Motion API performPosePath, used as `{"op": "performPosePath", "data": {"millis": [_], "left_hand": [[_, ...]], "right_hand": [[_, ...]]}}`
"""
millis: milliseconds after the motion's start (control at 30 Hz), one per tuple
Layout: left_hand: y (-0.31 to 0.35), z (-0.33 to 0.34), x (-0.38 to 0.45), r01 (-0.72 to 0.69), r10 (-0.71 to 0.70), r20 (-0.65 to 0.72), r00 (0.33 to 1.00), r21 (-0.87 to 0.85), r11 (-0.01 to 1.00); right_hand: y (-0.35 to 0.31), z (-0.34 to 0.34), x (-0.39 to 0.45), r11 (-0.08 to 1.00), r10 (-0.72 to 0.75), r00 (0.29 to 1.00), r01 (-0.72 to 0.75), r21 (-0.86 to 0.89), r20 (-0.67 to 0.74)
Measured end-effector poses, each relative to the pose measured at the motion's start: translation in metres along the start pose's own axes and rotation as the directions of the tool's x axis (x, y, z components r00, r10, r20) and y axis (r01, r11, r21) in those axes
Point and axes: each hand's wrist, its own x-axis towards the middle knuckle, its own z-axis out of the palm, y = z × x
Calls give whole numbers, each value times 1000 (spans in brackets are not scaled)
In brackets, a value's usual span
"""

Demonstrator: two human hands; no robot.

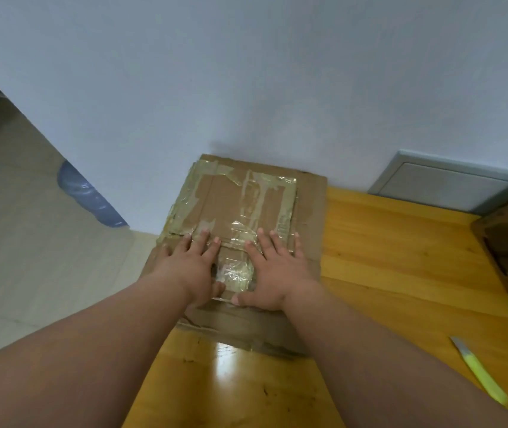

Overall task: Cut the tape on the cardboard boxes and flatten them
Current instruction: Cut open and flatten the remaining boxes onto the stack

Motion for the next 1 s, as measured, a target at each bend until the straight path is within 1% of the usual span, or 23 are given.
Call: {"op": "performPosePath", "data": {"millis": [67,100,167,233,267,333,400,633,700,800,867,933,1000], "left_hand": [[3,-7,0,19,-19,13,1000,47,999],[4,-11,-2,18,-18,-9,1000,72,997],[5,-18,-6,4,11,-117,993,126,992],[9,-25,-11,-4,52,-257,965,184,983],[14,-28,-13,-6,70,-314,947,203,979],[29,-37,-16,-28,116,-379,918,230,973],[51,-46,-18,-66,170,-401,900,258,964],[150,-78,-25,-189,333,-374,866,372,909],[183,-84,-28,-211,352,-368,861,373,904],[230,-90,-34,-233,393,-388,834,397,888],[261,-94,-38,-234,408,-405,818,415,879],[288,-100,-40,-235,411,-416,811,413,880],[314,-107,-41,-238,415,-424,805,411,880]], "right_hand": [[-4,-5,0,1000,5,1000,-5,-17,-9],[-5,-6,-3,1000,0,999,0,-12,-45],[-2,-8,-13,999,-17,985,23,35,-170],[9,-8,-27,995,13,959,16,102,-284],[16,-8,-35,991,48,947,-5,135,-318],[36,-9,-50,982,127,929,-67,179,-348],[58,-9,-65,972,191,917,-128,197,-349],[145,-4,-139,893,410,852,-303,332,-326],[174,-4,-167,863,475,811,-353,361,-343],[221,-8,-208,820,560,727,-420,388,-397],[251,-12,-232,787,613,652,-459,411,-446],[280,-15,-251,750,661,559,-494,439,-500],[307,-15,-265,696,717,481,-534,480,-504]]}}
